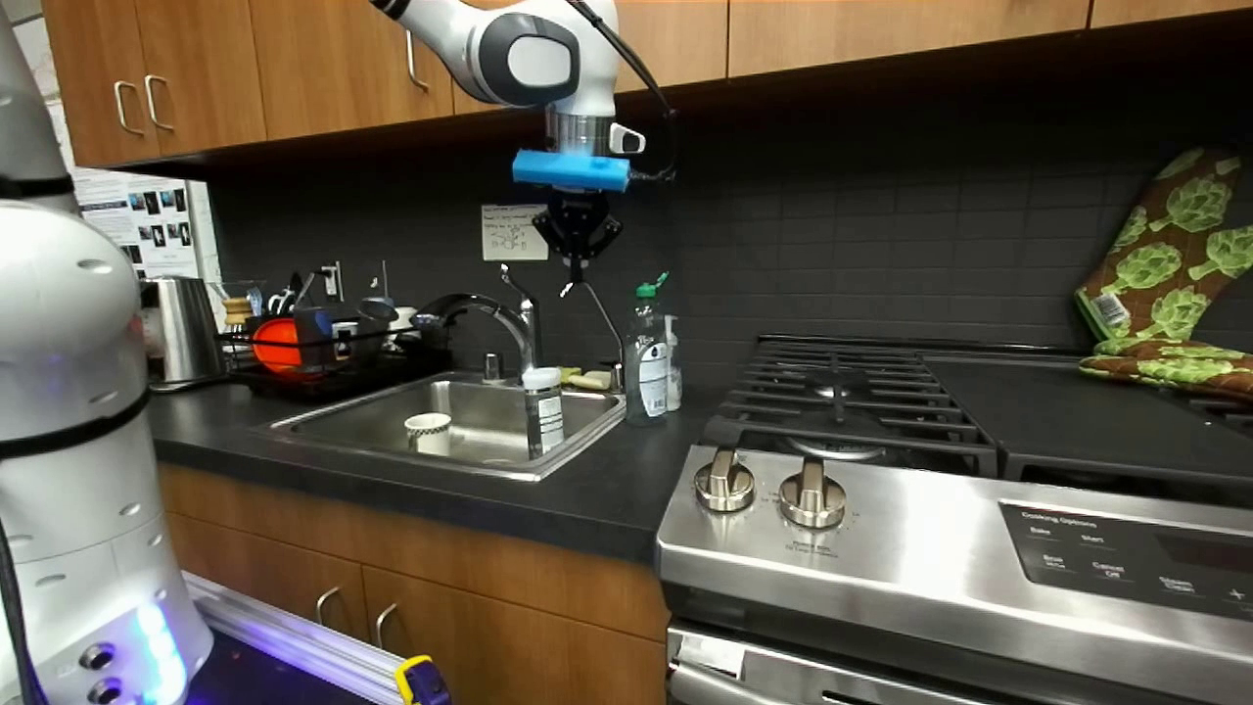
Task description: Turn the small faucet to the left, then tap the soap bottle
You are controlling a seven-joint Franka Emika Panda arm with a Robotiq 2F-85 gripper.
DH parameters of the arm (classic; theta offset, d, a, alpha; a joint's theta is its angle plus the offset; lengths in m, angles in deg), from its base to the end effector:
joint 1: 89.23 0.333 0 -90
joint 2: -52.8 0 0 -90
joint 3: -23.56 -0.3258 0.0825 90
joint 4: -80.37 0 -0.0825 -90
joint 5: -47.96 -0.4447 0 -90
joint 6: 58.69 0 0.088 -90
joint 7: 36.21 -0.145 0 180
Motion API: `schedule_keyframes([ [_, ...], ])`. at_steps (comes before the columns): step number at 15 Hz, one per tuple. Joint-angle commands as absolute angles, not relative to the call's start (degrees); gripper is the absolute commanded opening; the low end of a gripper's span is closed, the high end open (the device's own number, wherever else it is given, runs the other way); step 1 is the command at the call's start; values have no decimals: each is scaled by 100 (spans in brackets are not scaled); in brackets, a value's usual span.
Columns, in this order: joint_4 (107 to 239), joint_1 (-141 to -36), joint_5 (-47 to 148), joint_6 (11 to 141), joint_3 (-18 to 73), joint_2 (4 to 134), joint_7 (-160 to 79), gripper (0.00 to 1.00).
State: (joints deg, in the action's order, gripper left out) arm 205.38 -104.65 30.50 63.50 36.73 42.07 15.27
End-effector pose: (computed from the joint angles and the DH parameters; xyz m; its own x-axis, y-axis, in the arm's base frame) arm 0.5093 -0.2538 0.4306 0.9247 0.2215 0.3095 0.2673 -0.9569 -0.1139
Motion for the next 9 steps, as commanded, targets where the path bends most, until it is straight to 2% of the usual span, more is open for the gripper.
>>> schedule_keyframes([
  [1, 20990, -10320, 3423, 6255, 3816, 3612, 1476, 0],
  [9, 21817, -10223, 4173, 6002, 3785, 2423, 1178, 0],
])
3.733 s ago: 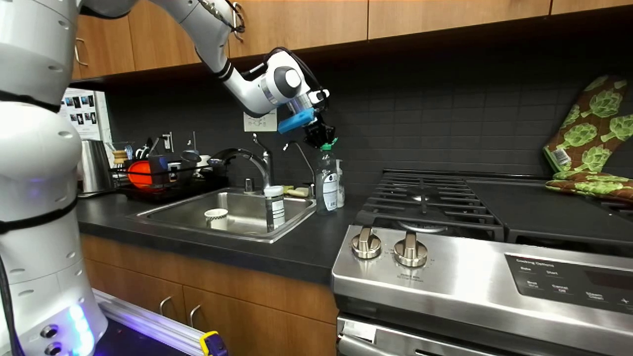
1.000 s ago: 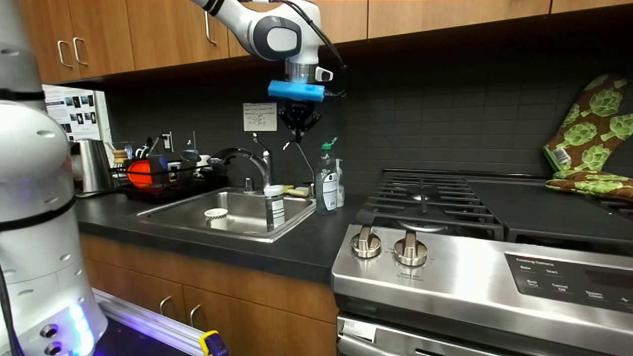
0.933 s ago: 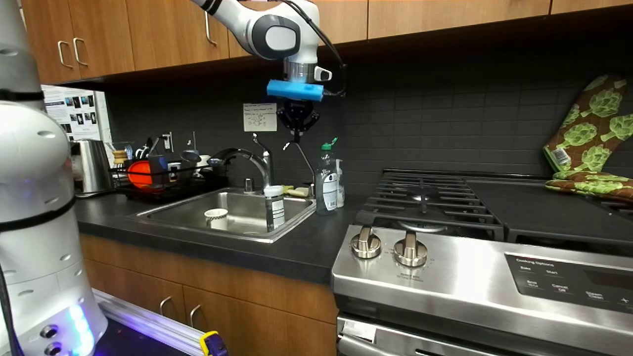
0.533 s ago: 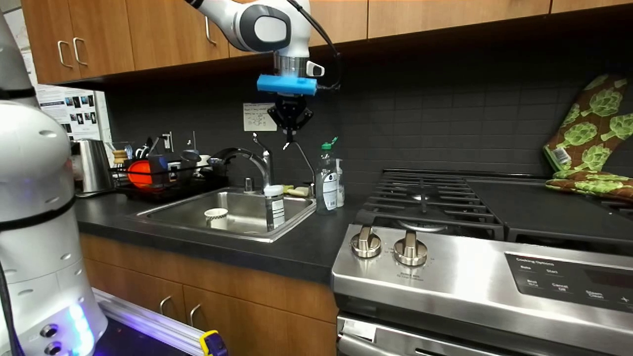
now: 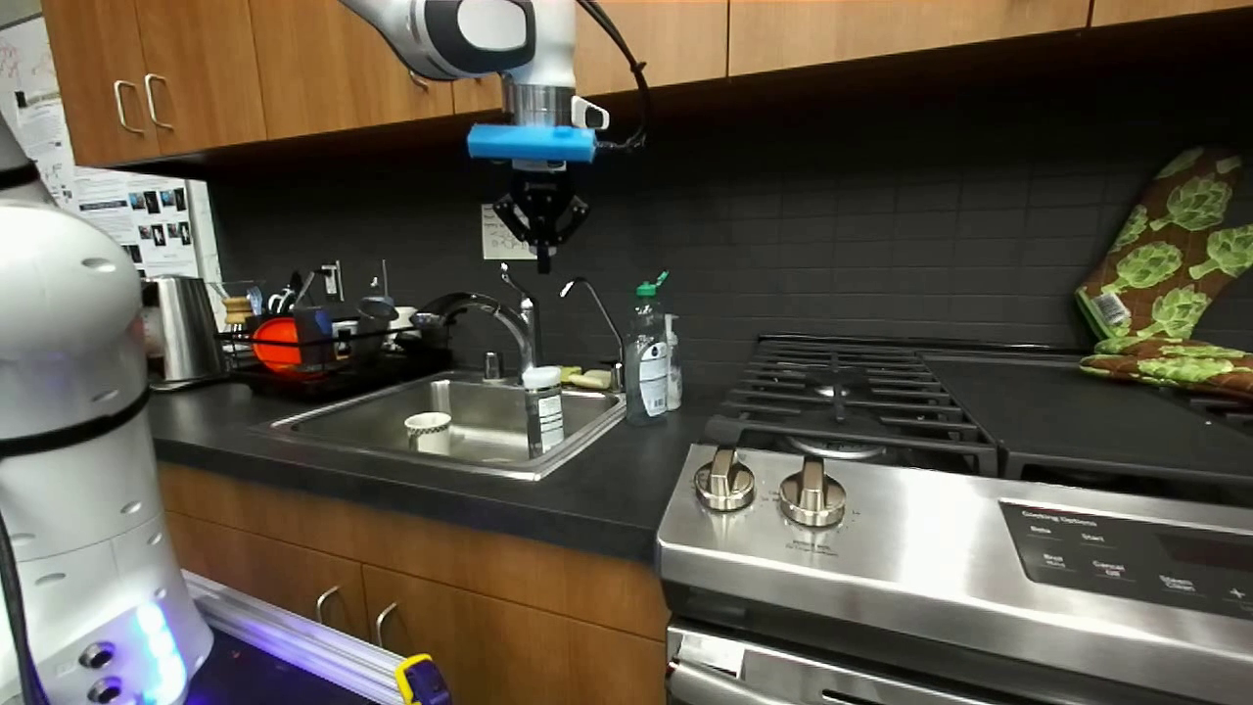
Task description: Turn the small faucet to the left, then tap the soap bottle
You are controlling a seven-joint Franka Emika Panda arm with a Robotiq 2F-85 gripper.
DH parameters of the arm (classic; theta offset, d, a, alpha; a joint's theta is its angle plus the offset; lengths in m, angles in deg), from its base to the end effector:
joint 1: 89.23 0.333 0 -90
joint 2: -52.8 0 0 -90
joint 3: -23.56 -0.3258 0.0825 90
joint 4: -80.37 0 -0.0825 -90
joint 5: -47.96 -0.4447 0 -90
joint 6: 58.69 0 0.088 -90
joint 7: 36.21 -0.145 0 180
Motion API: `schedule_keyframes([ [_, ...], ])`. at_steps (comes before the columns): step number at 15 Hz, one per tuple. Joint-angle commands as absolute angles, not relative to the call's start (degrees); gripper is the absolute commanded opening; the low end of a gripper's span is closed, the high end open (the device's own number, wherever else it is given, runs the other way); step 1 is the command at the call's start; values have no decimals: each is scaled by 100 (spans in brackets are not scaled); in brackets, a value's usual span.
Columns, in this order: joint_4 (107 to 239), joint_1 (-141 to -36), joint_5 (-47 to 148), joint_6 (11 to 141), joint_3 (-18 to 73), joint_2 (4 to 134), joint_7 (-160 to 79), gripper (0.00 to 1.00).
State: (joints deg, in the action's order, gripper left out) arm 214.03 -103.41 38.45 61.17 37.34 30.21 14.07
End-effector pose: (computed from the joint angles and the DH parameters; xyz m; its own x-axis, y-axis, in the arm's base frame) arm 0.4528 -0.2268 0.4494 0.9143 0.3030 0.2690 0.3291 -0.9426 -0.0568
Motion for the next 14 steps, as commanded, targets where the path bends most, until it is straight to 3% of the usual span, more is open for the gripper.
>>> schedule_keyframes([
  [1, 21963, -10204, 4264, 5974, 3770, 2249, 1126, 0],
  [9, 23127, -9971, 4787, 5779, 3579, 926, 485, 0],
  [10, 23279, -9920, 4812, 5754, 3534, 765, 351, 5],
  [11, 23385, -9867, 4819, 5704, 3493, 646, 197, 27],
  [12, 23080, -9757, 4811, 5787, 3732, 1062, 394, 5],
  [14, 23286, -9685, 4835, 5772, 3678, 820, 218, 18],
])
